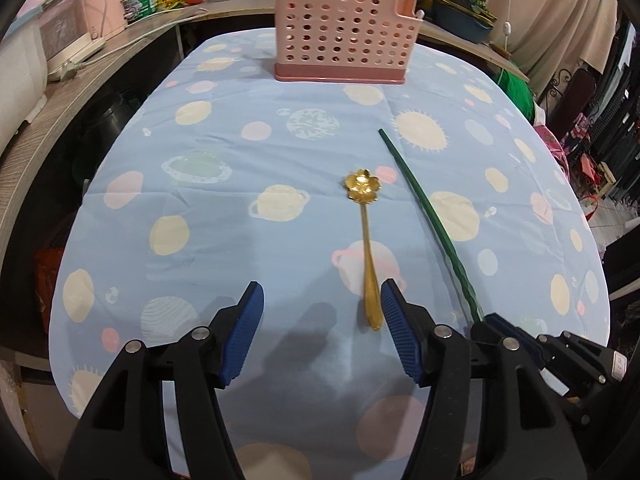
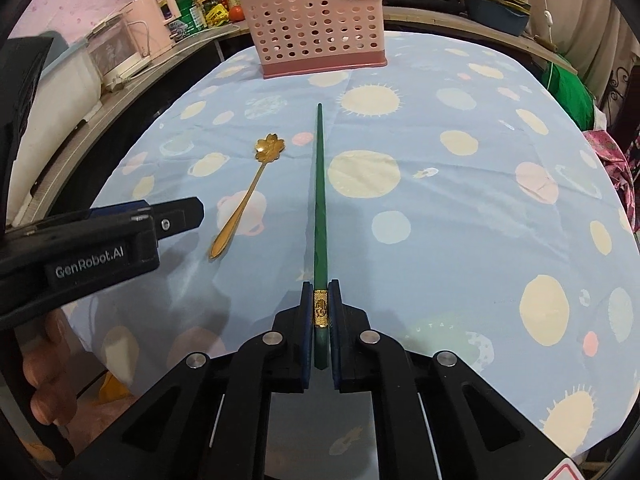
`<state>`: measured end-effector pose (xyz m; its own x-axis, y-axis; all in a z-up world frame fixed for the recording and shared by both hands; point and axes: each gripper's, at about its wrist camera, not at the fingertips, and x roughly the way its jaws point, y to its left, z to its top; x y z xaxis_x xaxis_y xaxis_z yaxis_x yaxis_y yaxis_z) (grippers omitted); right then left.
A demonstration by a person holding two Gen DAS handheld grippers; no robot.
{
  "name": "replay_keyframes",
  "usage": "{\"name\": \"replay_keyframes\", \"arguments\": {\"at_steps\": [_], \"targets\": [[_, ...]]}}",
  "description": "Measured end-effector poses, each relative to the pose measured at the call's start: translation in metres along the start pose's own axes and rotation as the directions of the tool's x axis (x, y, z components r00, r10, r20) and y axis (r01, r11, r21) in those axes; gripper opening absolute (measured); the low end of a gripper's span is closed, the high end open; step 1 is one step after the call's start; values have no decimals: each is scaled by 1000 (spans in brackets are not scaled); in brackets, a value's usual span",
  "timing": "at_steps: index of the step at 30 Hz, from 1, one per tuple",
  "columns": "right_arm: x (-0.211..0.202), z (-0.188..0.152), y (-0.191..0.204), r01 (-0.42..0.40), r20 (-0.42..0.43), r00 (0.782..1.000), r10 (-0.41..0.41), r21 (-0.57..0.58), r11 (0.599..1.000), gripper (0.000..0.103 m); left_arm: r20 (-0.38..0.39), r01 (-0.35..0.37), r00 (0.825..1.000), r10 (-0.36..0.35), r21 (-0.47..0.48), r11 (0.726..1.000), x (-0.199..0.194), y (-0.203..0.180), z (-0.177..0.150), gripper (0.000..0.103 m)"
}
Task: Organize utensils
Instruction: 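Grasp the green chopstick with the right tool while the left tool grasps the gold spoon, then carry the green chopstick and gold spoon into the pink basket and open both tools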
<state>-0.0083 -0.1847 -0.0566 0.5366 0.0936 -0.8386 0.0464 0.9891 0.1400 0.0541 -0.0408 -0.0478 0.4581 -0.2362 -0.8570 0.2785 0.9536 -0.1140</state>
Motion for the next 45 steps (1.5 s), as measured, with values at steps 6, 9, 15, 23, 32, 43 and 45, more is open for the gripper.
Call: {"name": "replay_keyframes", "arguments": {"at_steps": [6, 9, 15, 23, 32, 43, 45], "targets": [[0, 1, -7, 1, -1, 1000, -1, 25, 1000, 7, -34, 35, 999, -34, 3, 999, 11, -8, -5, 58], [1, 2, -8, -2, -4, 1000, 2, 27, 1000, 7, -48, 51, 998, -51, -3, 999, 16, -9, -6, 57], [3, 1, -8, -6, -13, 1000, 6, 31, 1000, 7, -60, 55, 997, -55, -7, 998, 20, -9, -7, 43], [4, 1, -8, -8, -19, 1000, 8, 31, 999, 7, -70, 71, 995, -69, 21, 997, 21, -13, -9, 11], [-4, 6, -6, -16, 9, 1000, 16, 28, 999, 7, -37, 56, 998, -55, 13, 998, 6, -12, -3, 11], [-42, 47, -9, -59, 122, 991, 53, 48, 997, 7, 82, 48, 995, -47, -8, 999, -38, -8, 31, 10], [-50, 57, -11, -71, 153, 986, 61, 57, 996, 7, 107, 51, 993, -49, -16, 999, -46, -5, 41, 10]]}}
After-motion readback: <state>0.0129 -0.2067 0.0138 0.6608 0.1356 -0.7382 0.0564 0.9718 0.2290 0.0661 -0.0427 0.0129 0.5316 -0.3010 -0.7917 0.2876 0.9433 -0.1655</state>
